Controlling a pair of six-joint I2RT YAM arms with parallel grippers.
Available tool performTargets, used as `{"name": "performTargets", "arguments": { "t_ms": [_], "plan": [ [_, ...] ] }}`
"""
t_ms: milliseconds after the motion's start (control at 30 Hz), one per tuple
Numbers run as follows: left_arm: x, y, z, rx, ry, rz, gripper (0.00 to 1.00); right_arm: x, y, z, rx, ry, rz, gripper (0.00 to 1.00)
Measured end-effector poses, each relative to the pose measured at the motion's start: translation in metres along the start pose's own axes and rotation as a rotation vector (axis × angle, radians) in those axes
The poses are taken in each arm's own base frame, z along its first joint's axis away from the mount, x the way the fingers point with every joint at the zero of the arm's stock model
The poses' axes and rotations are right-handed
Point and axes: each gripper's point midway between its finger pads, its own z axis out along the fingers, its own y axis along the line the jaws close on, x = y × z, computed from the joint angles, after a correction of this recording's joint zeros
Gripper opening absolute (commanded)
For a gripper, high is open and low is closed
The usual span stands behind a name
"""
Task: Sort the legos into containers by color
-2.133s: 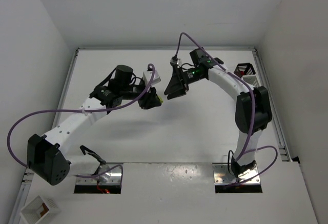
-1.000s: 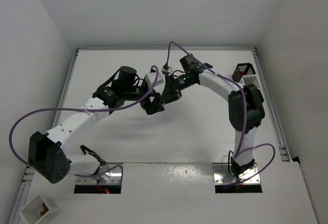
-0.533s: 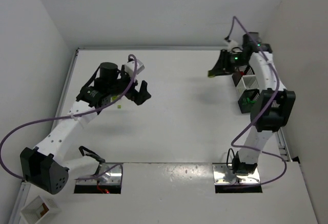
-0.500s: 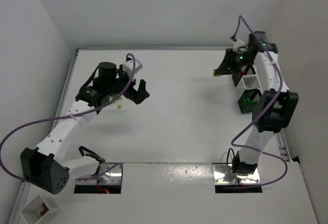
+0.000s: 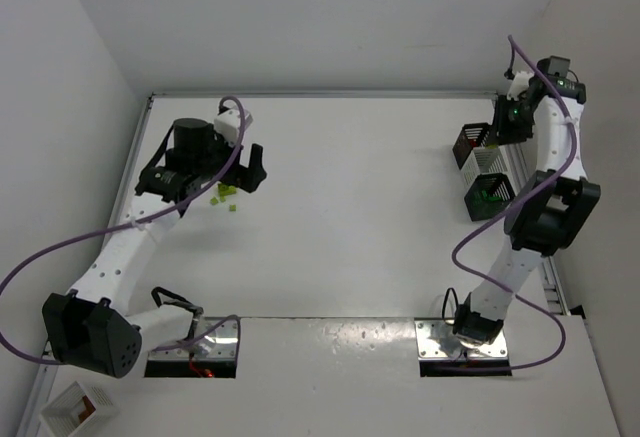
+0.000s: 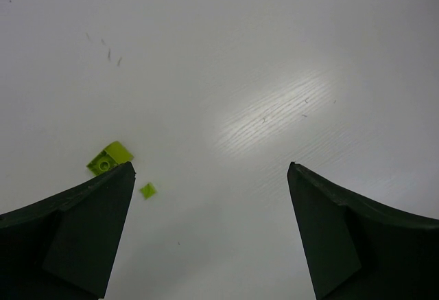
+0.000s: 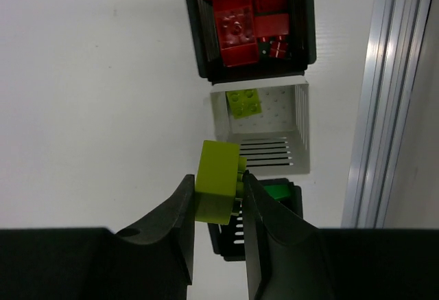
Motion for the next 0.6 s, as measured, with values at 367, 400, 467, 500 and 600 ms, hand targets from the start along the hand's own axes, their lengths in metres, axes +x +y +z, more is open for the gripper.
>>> {"name": "performTargets", "arguments": {
  "t_ms": [367, 400, 467, 500, 600],
  "plan": [
    [0.017, 0.017, 0.01, -0.046, 0.088, -0.031, 1.0, 0.019, -0.025, 0.036, 0.063, 0.097, 0.022, 0.4],
    [0.015, 0.018, 0.009, -0.048, 0.087, -0.028, 1.0, 0.017, -0.027, 0.036, 0.071, 0.089, 0.018, 0.41],
    [0.011, 0.019, 0.009, -0.05, 0.085, -0.021, 1.0, 0.016, -0.028, 0.037, 0.077, 0.086, 0.017, 0.43],
    [0.01, 0.02, 0.01, -0.052, 0.085, -0.018, 1.0, 0.015, -0.029, 0.037, 0.078, 0.085, 0.019, 0.49],
    [0.01, 0.027, 0.012, -0.061, 0.099, -0.016, 1.0, 0.014, -0.03, 0.038, 0.085, 0.077, 0.02, 0.57]
  ]
}}
